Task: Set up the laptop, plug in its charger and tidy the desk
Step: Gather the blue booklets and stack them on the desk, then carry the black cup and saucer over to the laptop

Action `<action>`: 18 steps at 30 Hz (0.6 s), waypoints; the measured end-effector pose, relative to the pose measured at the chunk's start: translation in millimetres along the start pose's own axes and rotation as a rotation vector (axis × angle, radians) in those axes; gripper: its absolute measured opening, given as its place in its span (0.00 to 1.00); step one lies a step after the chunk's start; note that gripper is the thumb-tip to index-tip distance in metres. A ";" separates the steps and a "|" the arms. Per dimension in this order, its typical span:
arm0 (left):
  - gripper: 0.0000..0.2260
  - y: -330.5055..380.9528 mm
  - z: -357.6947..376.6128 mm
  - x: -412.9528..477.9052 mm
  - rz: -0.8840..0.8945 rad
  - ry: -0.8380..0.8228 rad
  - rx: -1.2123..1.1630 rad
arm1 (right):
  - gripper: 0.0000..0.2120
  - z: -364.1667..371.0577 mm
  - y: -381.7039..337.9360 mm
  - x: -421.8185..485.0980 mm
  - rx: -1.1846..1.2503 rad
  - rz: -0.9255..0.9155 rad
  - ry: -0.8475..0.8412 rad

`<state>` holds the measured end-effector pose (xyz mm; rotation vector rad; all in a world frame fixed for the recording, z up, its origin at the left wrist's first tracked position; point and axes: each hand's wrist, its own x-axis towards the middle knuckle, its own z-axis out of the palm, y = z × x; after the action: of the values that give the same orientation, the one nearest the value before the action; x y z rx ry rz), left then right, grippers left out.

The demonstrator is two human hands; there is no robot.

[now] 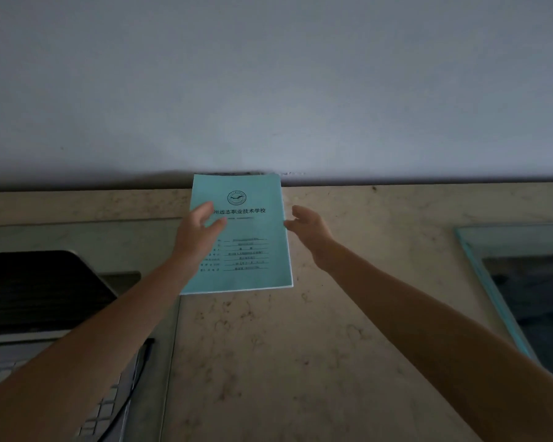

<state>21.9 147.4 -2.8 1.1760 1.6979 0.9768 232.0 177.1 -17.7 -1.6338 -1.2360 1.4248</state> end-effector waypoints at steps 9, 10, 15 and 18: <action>0.26 57.3 51.9 -119.9 0.308 -0.315 0.072 | 0.26 -101.7 21.0 -157.6 -0.109 -0.123 0.156; 0.26 59.7 59.2 -136.5 0.319 -0.348 0.049 | 0.25 -119.8 30.9 -183.2 -0.087 -0.109 0.181; 0.29 64.4 104.6 -207.3 0.298 -0.565 0.004 | 0.26 -206.3 89.4 -308.3 0.056 -0.012 0.415; 0.28 65.1 145.8 -246.3 0.255 -0.700 -0.001 | 0.27 -243.1 125.8 -372.0 0.135 0.011 0.600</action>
<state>230.3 -51.3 54.1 1.5327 1.0071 0.5960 508.2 -184.9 59.4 -1.7885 -0.7682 0.8922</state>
